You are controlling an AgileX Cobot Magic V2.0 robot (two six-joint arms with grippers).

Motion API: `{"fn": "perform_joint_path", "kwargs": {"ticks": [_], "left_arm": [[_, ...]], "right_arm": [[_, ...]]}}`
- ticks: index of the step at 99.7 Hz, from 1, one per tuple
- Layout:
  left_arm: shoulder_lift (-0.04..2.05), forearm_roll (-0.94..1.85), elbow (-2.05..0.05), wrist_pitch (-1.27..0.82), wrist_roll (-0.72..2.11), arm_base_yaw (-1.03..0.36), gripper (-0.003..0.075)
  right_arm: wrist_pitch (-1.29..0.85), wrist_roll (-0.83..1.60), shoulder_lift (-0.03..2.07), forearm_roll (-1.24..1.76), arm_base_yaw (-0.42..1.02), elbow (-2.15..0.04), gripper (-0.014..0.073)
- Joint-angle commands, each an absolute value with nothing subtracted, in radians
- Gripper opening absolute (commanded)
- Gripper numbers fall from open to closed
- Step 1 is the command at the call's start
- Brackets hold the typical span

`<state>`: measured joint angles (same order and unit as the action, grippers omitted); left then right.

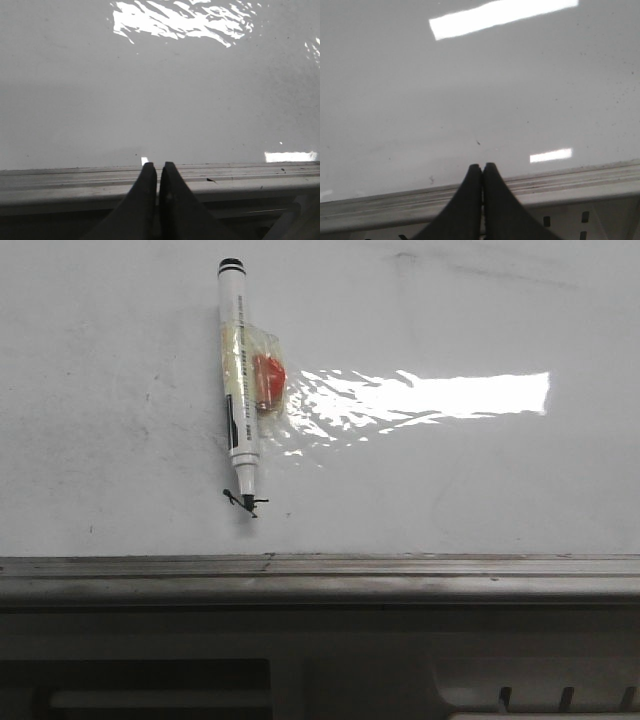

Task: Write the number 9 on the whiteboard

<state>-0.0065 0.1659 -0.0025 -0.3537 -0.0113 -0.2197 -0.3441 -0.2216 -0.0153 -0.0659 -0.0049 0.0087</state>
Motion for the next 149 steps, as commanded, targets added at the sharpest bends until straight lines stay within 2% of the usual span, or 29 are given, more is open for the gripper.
{"fn": "perform_joint_path", "kwargs": {"ticks": [1, 80, 97, 109, 149], "left_arm": [[-0.034, 0.181, 0.028, -0.318, -0.022, -0.221, -0.0018], [-0.034, 0.165, 0.028, -0.318, -0.022, -0.221, -0.0018], [-0.034, 0.154, 0.028, -0.309, -0.022, -0.221, -0.0018], [-0.034, 0.156, 0.028, -0.194, -0.022, -0.221, -0.0018], [-0.034, 0.154, 0.028, -0.168, -0.022, -0.221, -0.0018]], "right_arm": [[-0.31, -0.22, -0.031, -0.068, -0.004, 0.038, -0.0066], [-0.31, -0.22, -0.031, -0.068, -0.004, 0.038, -0.0066], [-0.208, -0.22, -0.031, -0.167, -0.004, 0.038, -0.0066], [-0.133, -0.22, -0.031, -0.164, -0.004, 0.038, -0.0066], [-0.131, -0.22, -0.031, -0.166, -0.004, 0.038, -0.0066]]}}
